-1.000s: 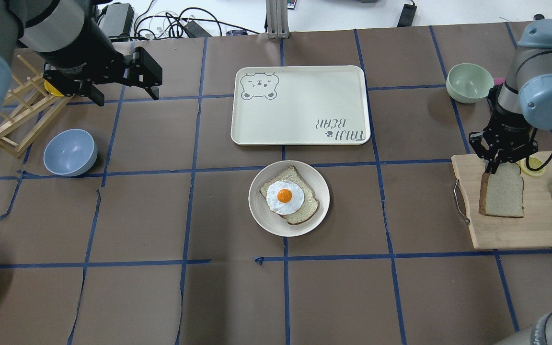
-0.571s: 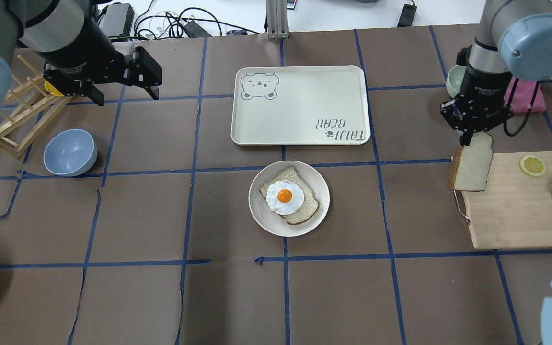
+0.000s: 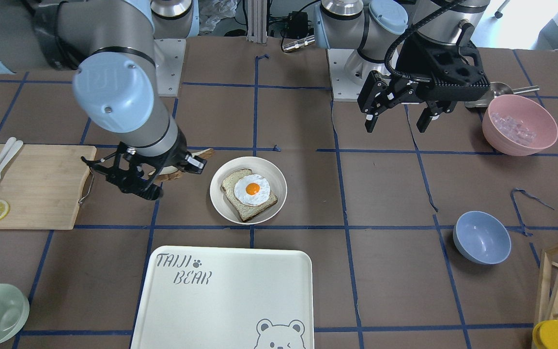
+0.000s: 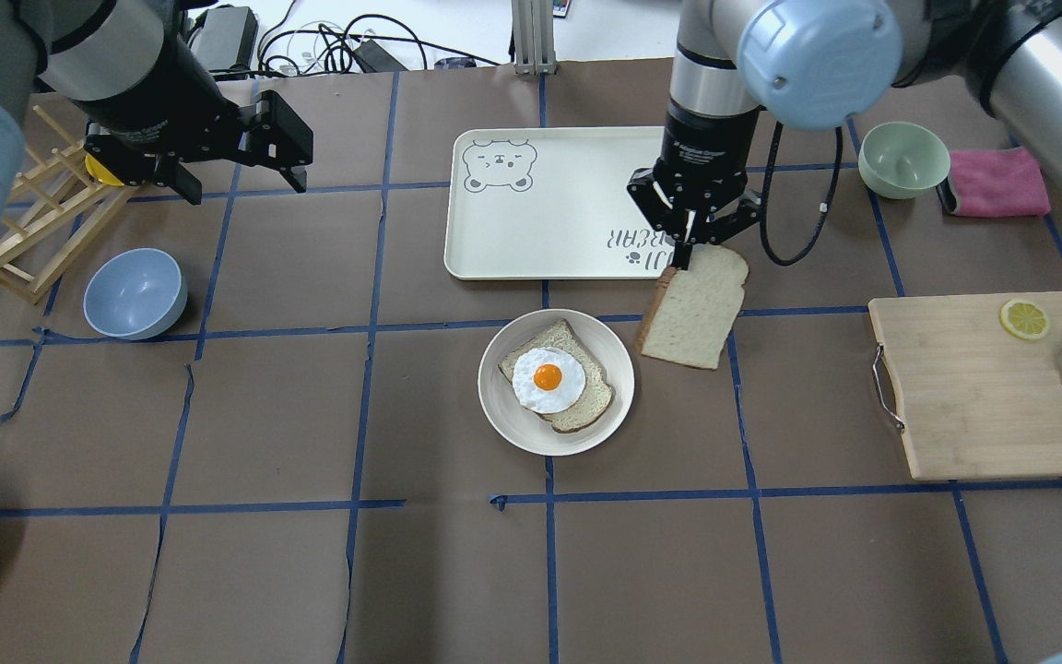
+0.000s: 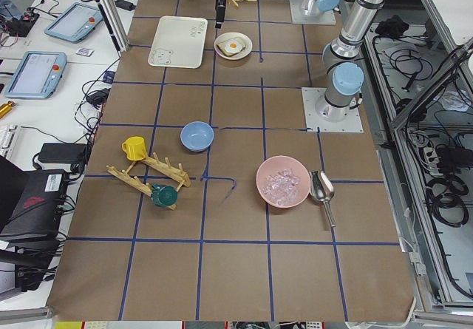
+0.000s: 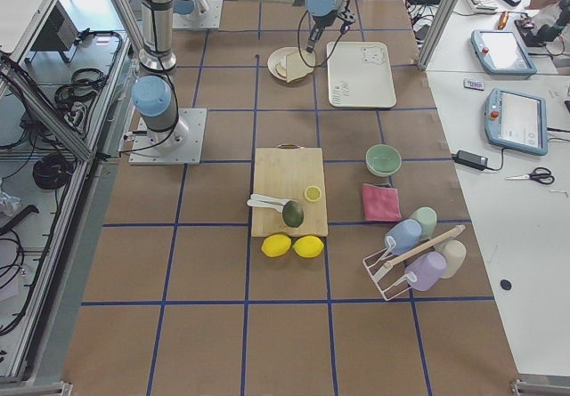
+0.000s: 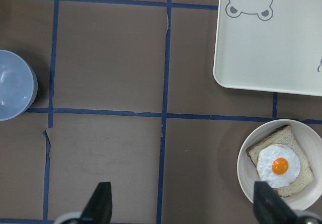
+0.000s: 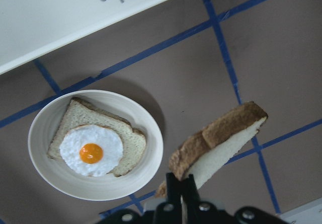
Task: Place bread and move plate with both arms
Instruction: 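Lift the bread slice and carry it over the white plate, then lower the bread onto the egg toast and open the right gripper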
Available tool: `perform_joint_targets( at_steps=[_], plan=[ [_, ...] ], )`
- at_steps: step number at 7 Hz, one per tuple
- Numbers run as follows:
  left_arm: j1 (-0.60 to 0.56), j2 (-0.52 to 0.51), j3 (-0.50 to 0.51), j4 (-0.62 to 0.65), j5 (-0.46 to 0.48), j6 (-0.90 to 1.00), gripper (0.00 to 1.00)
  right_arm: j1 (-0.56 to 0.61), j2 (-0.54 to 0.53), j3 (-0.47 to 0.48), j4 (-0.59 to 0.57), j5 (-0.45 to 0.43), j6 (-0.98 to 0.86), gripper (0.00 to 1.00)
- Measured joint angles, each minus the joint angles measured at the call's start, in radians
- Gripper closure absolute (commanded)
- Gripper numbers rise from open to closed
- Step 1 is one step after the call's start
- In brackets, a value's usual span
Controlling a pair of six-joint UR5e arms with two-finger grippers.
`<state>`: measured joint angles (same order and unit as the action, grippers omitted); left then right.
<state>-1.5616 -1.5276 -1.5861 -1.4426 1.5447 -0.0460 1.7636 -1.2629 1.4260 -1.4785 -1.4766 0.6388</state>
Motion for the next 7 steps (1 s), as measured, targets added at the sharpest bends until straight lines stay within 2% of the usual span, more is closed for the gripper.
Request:
perform_joint_targets(
  at_steps=[2, 3, 7],
  plan=[
    [0.0, -0.001, 0.0, 0.001, 0.0, 0.0, 0.0, 0.119, 0.042, -0.001, -0.072, 0.083, 0.209, 1.0],
    [0.0, -0.001, 0.0, 0.001, 0.0, 0.0, 0.0, 0.157, 0.068, 0.002, -0.096, 0.098, 0.255, 1.0],
    [0.0, 0.0, 0.0, 0.001, 0.0, 0.0, 0.0, 0.182, 0.116, 0.042, -0.148, 0.093, 0.224, 1.0]
  ],
)
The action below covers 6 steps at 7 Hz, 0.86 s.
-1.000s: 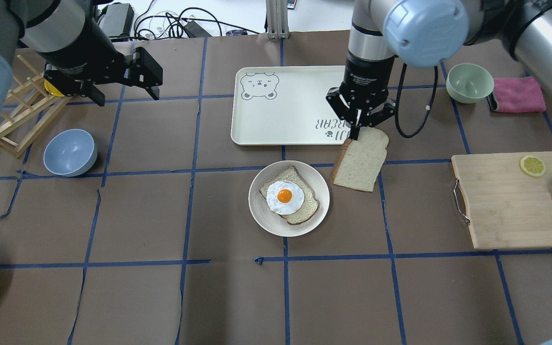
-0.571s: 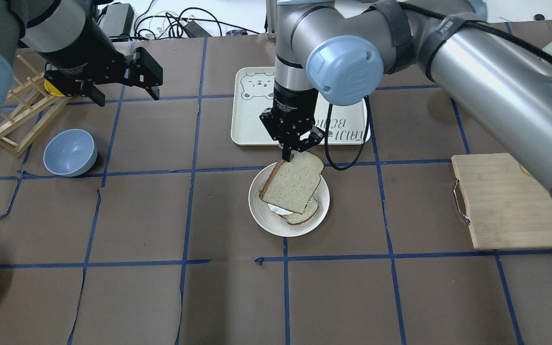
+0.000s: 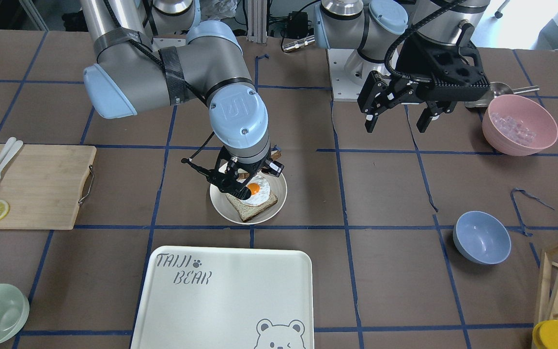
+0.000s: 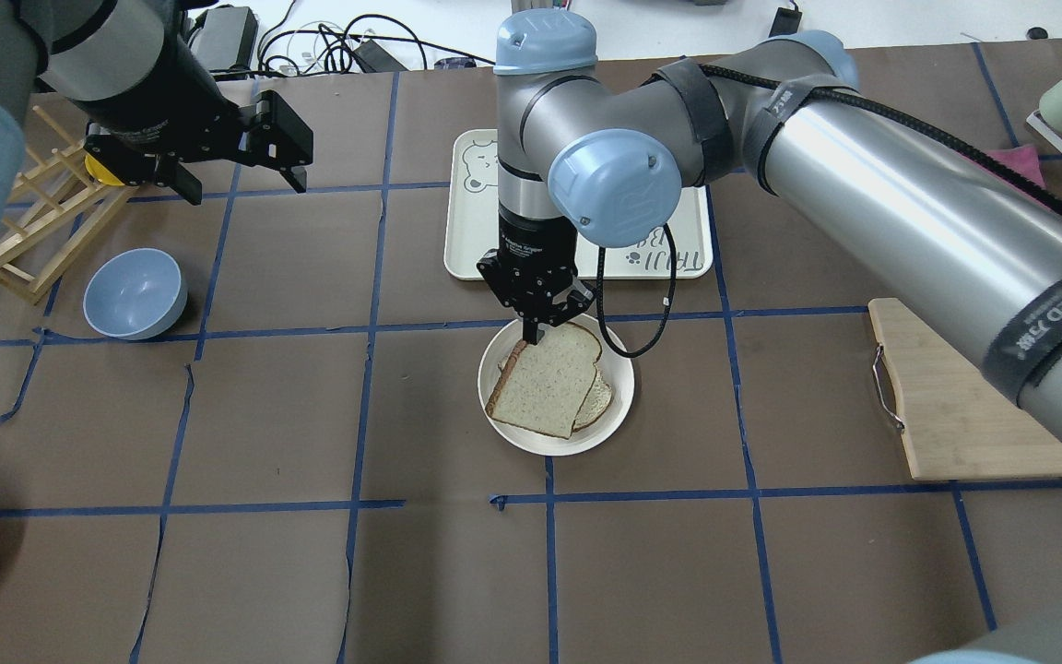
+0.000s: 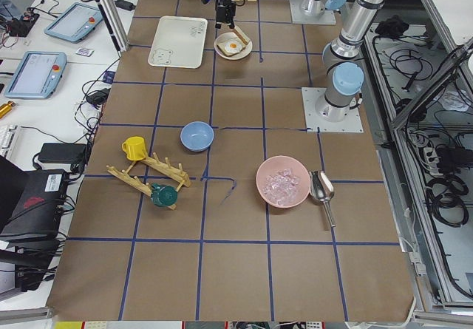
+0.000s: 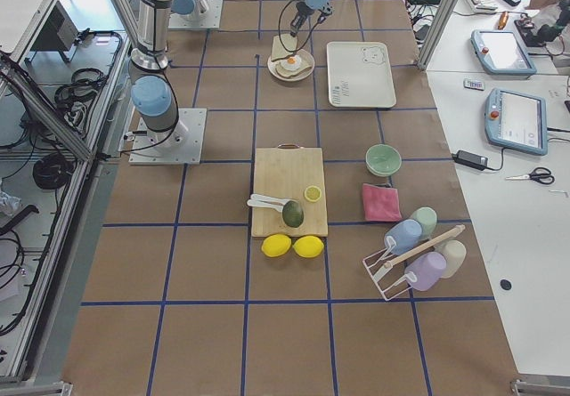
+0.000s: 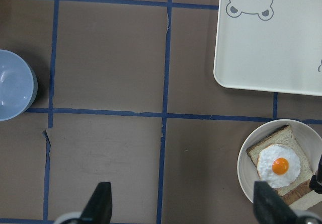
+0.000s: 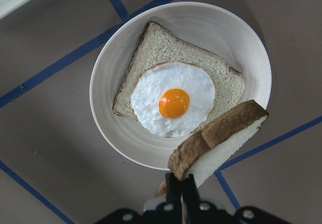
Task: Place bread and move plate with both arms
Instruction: 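Lower the bread onto the egg toast and open the right gripper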
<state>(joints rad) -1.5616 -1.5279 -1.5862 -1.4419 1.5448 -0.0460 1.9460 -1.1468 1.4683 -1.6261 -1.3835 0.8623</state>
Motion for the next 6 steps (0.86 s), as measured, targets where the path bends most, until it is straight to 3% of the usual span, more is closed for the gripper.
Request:
perform_joint_targets(
  at_steps=[1, 2, 4, 6],
  plan=[
    [0.0, 0.0, 0.0, 0.0, 0.0, 0.0, 0.0, 0.0, 0.016, 0.004, -0.013, -0.001, -0.003, 1.0],
    [0.0, 0.0, 0.0, 0.0, 0.0, 0.0, 0.0, -0.003, 0.03, 0.005, -0.025, -0.002, -0.004, 0.43],
    [0.0, 0.0, 0.0, 0.0, 0.0, 0.0, 0.0, -0.011, 0.043, 0.006, -0.045, -0.004, -0.003, 0.0],
    [0.0, 0.0, 0.0, 0.0, 0.0, 0.0, 0.0, -0.017, 0.042, -0.003, -0.056, -0.003, 0.003, 0.0]
  ],
)
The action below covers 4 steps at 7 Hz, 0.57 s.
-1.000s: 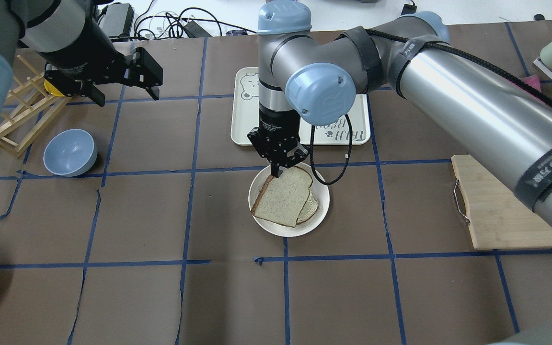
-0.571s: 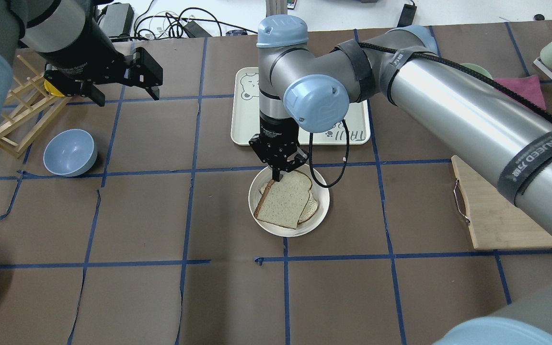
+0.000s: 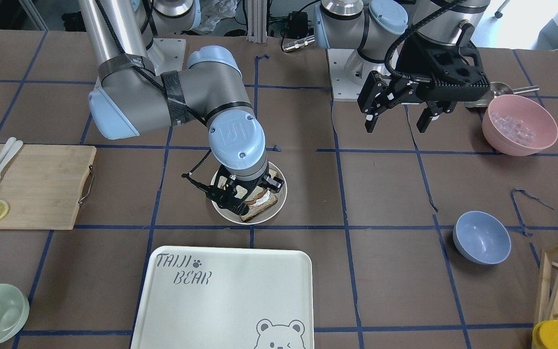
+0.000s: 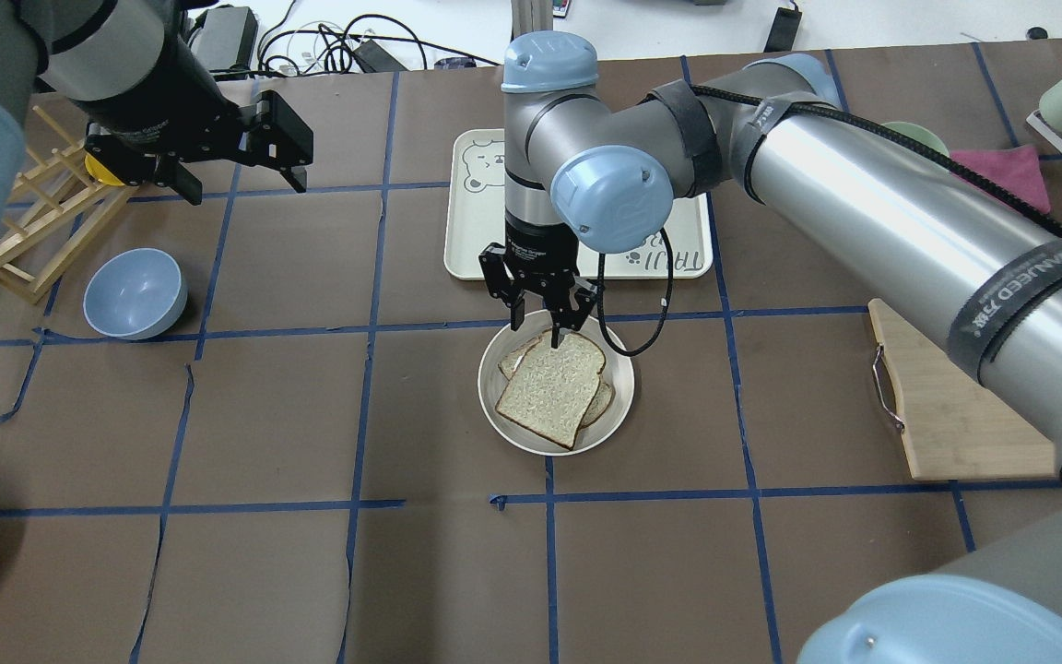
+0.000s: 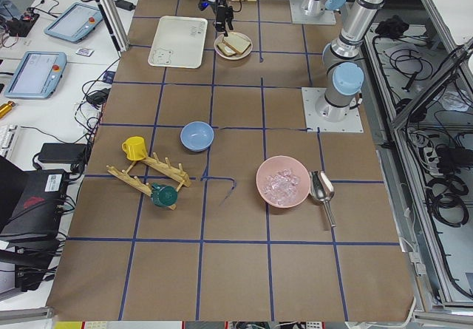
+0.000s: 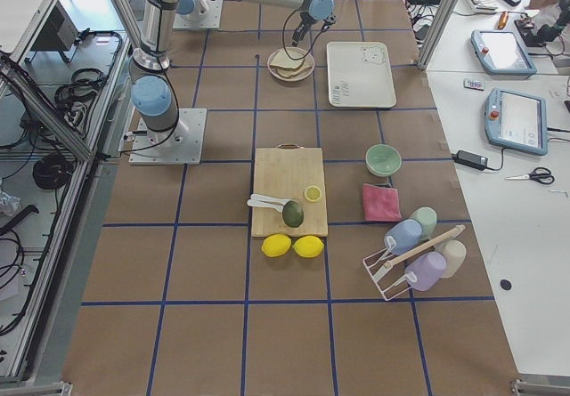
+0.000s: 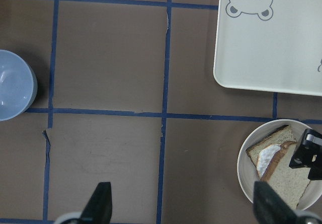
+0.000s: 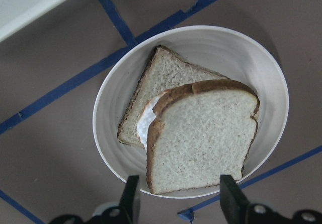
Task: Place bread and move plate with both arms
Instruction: 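Lower the bread onto the egg toast and open the right gripper, then raise the right gripper away while the left gripper moves toward the plate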
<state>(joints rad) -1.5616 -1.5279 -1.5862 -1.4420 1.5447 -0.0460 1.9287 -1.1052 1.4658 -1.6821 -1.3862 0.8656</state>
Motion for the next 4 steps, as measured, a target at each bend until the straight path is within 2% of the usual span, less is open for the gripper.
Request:
perform_joint_targets(
  at_steps=[2, 4],
  plan=[
    [0.0, 0.0, 0.0, 0.0, 0.0, 0.0, 0.0, -0.041, -0.052, -0.014, -0.026, -0.032, -0.025, 0.0],
    [0.0, -0.007, 0.004, 0.003, -0.001, 0.002, 0.0, -0.106, -0.158, -0.01, -0.017, -0.075, -0.232, 0.0]
  ],
)
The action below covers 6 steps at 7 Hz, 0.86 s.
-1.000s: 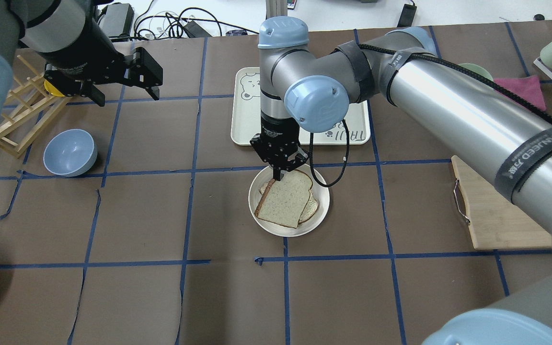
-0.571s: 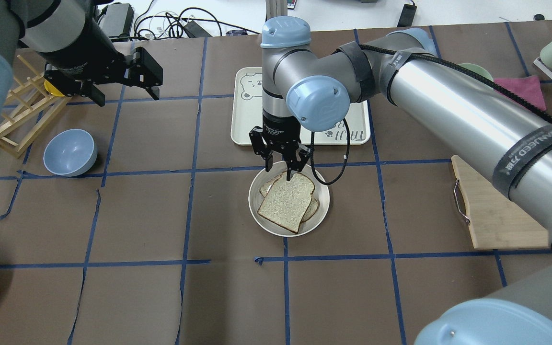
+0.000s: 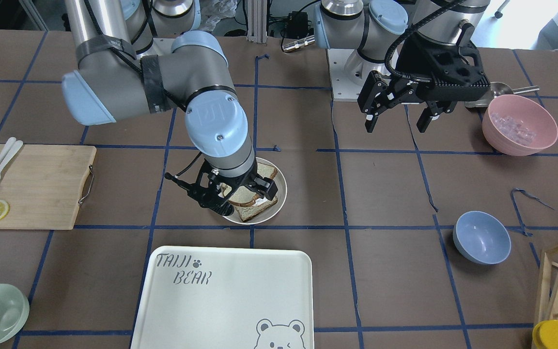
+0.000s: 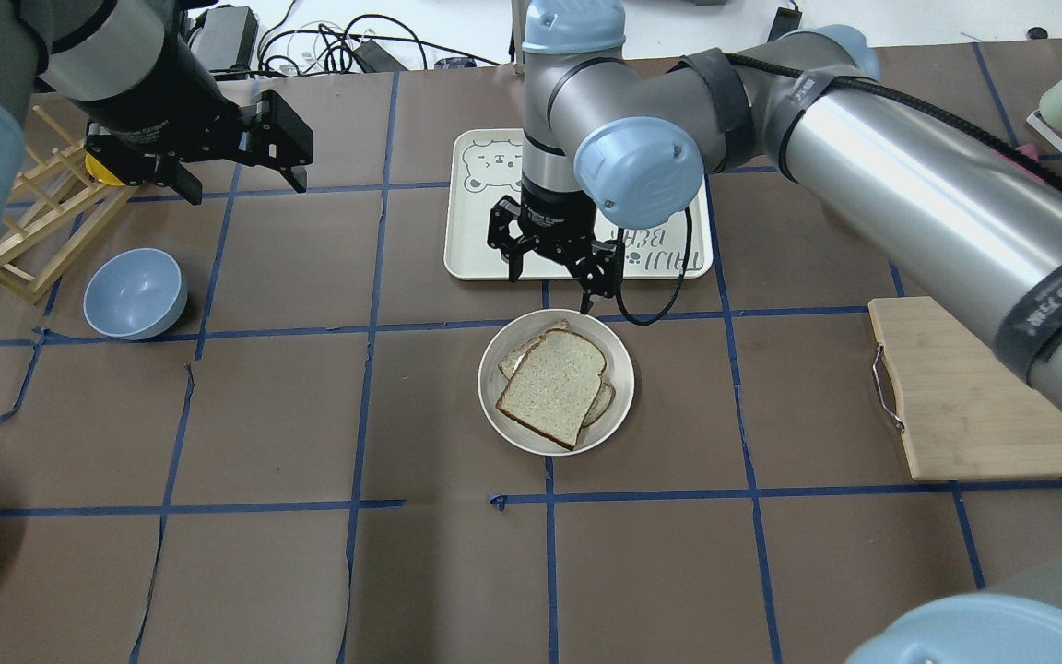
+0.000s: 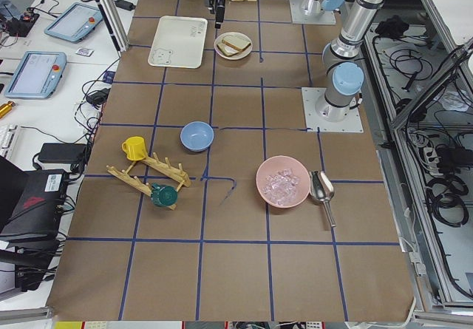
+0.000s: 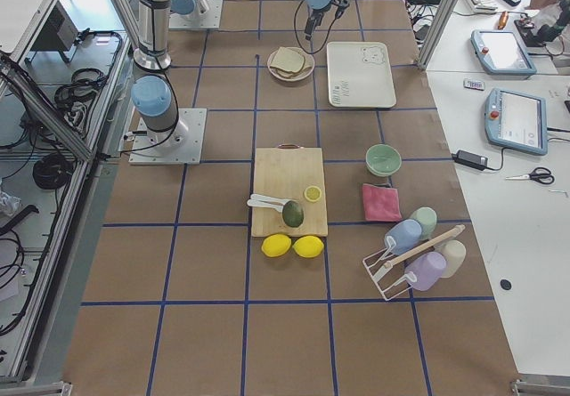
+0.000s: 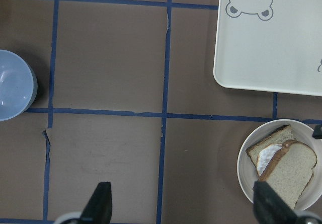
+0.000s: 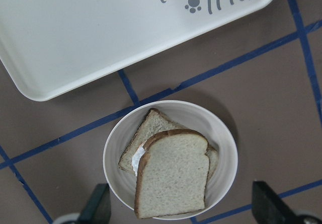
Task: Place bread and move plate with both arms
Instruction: 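Raise the right gripper away while the left gripper moves toward the plate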
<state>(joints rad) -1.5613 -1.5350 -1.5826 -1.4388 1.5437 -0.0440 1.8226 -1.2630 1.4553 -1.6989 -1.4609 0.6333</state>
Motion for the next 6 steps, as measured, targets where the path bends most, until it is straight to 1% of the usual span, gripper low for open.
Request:
perform_joint_targets(
  at_steps=[1, 2, 3, 5, 6],
  plan=[
    [-0.001, -0.01, 0.002, 0.003, -0.002, 0.001, 0.0, -0.028, -0.057, 0.005, 0.038, -0.023, -0.096, 0.0],
    [-0.002, -0.026, 0.005, 0.004, -0.005, -0.001, 0.0, -0.043, -0.104, 0.006, 0.089, -0.041, -0.152, 0.0],
    [-0.004, -0.046, 0.005, 0.004, -0.009, -0.007, 0.0, -0.05, -0.133, 0.008, 0.124, -0.056, -0.23, 0.0],
    [-0.013, -0.107, -0.003, 0.006, -0.013, -0.042, 0.0, -0.055, -0.151, 0.009, 0.147, -0.072, -0.409, 0.0],
    [-0.029, -0.133, -0.027, 0.012, -0.017, -0.067, 0.0, -0.057, -0.156, 0.008, 0.16, -0.076, -0.441, 0.0]
  ],
)
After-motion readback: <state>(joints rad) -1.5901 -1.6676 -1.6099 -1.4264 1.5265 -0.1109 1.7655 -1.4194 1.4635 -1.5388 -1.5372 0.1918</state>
